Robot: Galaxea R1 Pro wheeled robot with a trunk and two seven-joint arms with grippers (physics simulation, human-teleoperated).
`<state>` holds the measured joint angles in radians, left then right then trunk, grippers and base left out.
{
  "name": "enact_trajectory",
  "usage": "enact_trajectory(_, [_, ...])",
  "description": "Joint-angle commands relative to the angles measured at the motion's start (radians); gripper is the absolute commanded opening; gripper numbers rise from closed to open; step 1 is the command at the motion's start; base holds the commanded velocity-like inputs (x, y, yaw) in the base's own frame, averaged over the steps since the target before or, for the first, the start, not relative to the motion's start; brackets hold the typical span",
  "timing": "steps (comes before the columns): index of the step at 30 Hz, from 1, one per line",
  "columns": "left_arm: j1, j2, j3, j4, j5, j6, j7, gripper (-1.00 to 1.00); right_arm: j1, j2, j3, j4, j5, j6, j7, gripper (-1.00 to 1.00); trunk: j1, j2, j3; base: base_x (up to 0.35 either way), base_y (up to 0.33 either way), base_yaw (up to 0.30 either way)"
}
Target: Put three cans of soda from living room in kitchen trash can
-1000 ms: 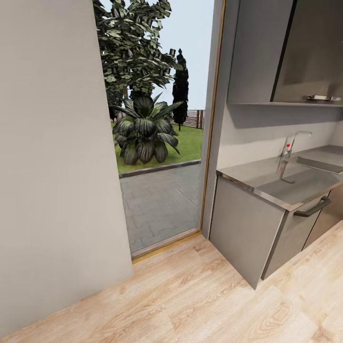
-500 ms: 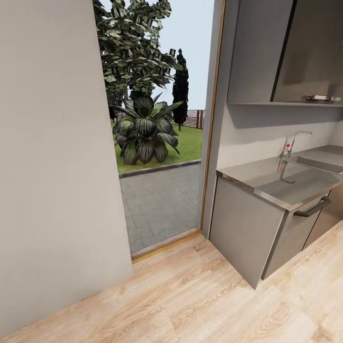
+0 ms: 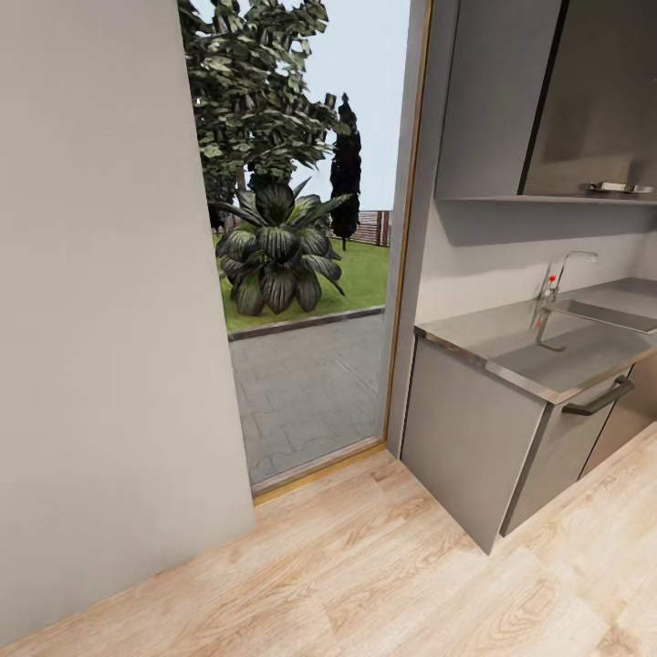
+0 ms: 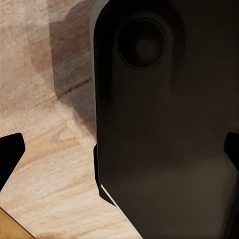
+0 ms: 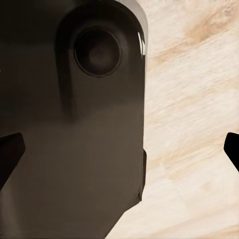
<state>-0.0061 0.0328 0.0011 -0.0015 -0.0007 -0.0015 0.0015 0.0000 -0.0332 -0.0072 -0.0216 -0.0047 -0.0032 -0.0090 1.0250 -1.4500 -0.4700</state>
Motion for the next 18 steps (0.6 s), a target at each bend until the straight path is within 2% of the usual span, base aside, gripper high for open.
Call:
enact_trajectory(1, [0.0, 0.0, 0.0, 0.0, 0.0, 0.0, 0.0, 1.0, 0.0, 0.001, 0.0, 0.0, 0.0, 0.0, 0.0, 1.0, 0.0, 0.0, 0.0, 0.0, 0.0, 0.0])
enact_trajectory(11, [0.0, -0.002, -0.001, 0.0, -0.002, 0.001, -0.008, 1.0, 0.0, 0.027, 0.002, 0.012, -0.006, 0.008, -0.001, 1.0, 0.0, 0.0, 0.0, 0.0, 0.0, 0.0])
enact_trajectory(18, [0.0, -0.004, -0.003, 0.0, -0.004, 0.001, -0.01, 1.0, 0.0, 0.032, 0.005, 0.014, -0.001, 0.008, 0.001, 1.0, 0.0, 0.0, 0.0, 0.0, 0.0, 0.0])
